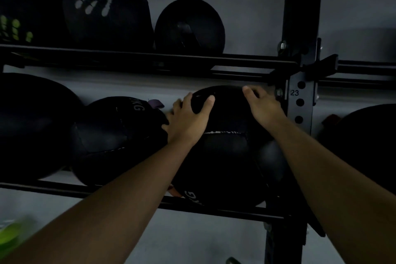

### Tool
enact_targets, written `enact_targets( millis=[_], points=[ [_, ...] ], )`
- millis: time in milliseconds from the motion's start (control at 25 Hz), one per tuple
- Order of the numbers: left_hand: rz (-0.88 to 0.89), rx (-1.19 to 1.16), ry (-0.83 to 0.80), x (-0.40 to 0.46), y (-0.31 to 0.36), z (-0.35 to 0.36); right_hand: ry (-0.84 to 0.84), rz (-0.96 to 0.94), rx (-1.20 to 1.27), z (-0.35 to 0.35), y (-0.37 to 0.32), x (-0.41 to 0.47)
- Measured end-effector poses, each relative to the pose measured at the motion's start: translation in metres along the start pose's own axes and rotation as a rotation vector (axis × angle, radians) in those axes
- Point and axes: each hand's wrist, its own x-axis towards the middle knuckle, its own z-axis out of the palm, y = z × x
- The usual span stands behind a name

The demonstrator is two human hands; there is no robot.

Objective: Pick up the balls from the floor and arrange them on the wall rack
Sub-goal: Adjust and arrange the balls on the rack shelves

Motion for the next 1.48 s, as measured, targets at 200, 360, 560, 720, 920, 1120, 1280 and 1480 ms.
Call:
enact_targets(
  millis=[200,360,560,720,920,1120,1280,1480],
  points=[
    [0.371,-0.075,0.085,-0.034,-0.036,0.000,0.194,-0.103,0.173,0.008,0.024,-0.045],
    [0.041,-0.147,0.257,-0.053,-0.023,0.021,0.083,-0.020,0.099,-0.004,0.024,-0.035],
    [0.043,-0.168,0.441,-0.042,-0.030,0.047,-0.027,-0.102,0.115,-0.011,0.017,-0.004],
    [0.175,-0.284,0.354,-0.015,-0.054,0.037,0.064,-0.029,0.056,0.002,0.017,-0.028],
    [0.198,-0.344,0.163,-0.006,-0.070,0.005,0.194,-0.124,-0.168,0.000,0.012,-0.063],
    [-0.099,-0.226,0.323,-0.061,-0.030,0.042,-0.019,-0.138,-0.049,-0.013,0.014,-0.021],
    [-0.083,-0.204,0.385,-0.045,-0.028,0.050,-0.043,-0.080,0.035,-0.008,0.014,-0.020],
    [0.089,-0.386,-0.008,0.014,-0.055,-0.003,0.118,-0.043,-0.203,0.009,0.008,-0.066]
  ],
)
